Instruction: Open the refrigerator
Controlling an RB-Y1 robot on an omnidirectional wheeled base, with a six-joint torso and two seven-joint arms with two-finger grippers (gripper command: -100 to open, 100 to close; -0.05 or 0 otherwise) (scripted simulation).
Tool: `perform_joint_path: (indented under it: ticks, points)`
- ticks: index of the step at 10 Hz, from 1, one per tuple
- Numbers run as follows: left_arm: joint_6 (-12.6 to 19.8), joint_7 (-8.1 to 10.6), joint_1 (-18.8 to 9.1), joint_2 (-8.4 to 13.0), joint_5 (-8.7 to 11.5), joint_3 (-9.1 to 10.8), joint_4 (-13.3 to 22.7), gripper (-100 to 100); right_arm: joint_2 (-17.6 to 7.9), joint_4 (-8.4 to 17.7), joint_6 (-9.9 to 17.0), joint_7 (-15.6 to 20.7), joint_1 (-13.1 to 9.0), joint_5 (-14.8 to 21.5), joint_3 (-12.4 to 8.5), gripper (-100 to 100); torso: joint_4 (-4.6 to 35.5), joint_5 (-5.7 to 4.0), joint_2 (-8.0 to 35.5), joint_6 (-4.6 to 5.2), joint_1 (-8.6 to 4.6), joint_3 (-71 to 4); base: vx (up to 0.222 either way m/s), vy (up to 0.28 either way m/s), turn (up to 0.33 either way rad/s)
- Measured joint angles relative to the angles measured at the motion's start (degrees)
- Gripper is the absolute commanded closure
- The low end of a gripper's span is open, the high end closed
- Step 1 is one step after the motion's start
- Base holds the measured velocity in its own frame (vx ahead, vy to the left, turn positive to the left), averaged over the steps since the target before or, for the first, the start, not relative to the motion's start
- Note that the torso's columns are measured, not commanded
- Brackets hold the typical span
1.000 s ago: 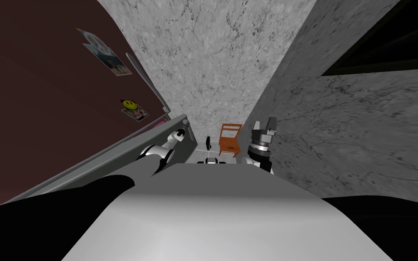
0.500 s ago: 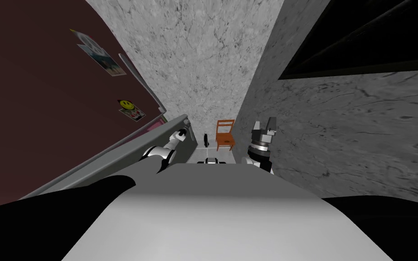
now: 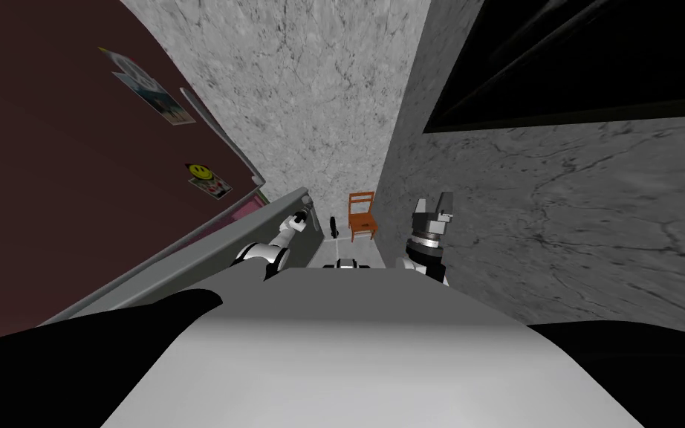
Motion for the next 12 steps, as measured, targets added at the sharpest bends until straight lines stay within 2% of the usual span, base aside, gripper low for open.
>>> perform_joint_path:
  ticks: [4,6,7,8,9,10,11,12]
  points:
    - [3.8,-1.24,1.8,-2.1,-1.2,1.86,-4.9,100,0.0,0.0,0.0,0.0,0.0,0.0,0.0,0,0.2,-0.08,0.0,-0.36,0.07,0.0,-0.259,0.035,-0.331]
    - [6.0,-2.15,3.3,-3.1,-2.1,3.41,-7.9,100,0.0,0.0,0.0,0.0,0.0,0.0,0.0,0,0.2,-0.08,0.0,0.00,-0.15,0.0,-0.215,-0.002,-0.262]
    - [6.3,-2.34,3.5,-3.4,-2.2,3.30,-8.0,100,0.0,0.0,0.0,0.0,0.0,0.0,0.0,0,0.2,-0.17,-0.3,-0.49,0.01,-0.1,-0.230,0.012,-0.177]
    - [5.8,-2.41,2.7,-3.9,-2.4,2.68,-7.1,100,0.0,0.0,0.0,0.0,0.0,0.0,0.0,0,0.0,0.01,0.0,-0.09,0.08,0.0,-0.277,0.017,-0.157]
    - [6.2,-2.46,2.7,-4.8,-2.5,1.88,-7.8,100,0.0,0.0,0.0,0.0,0.0,0.0,0.0,0,0.0,0.02,0.0,-0.23,0.13,0.0,-0.243,0.002,-0.131]
    - [5.5,-2.15,1.4,-4.9,-2.4,0.89,-6.0,100,0.0,0.0,0.0,0.0,0.0,0.0,0.0,0,0.0,-0.02,0.0,-0.43,0.19,0.0,-0.148,-0.008,-0.065]
    - [5.7,-1.86,1.9,-5.2,-2.3,-0.02,-7.1,100,0.0,0.0,0.0,0.0,0.0,0.0,0.0,0,0.1,-0.04,-0.1,-0.64,0.26,-0.1,-0.229,-0.009,-0.136]
    - [6.3,-1.47,1.9,-5.5,-2.2,-1.46,-8.3,100,0.0,0.0,0.0,0.0,0.0,0.0,0.0,0,0.0,0.03,0.1,-0.25,0.15,0.1,-0.335,0.000,-0.199]
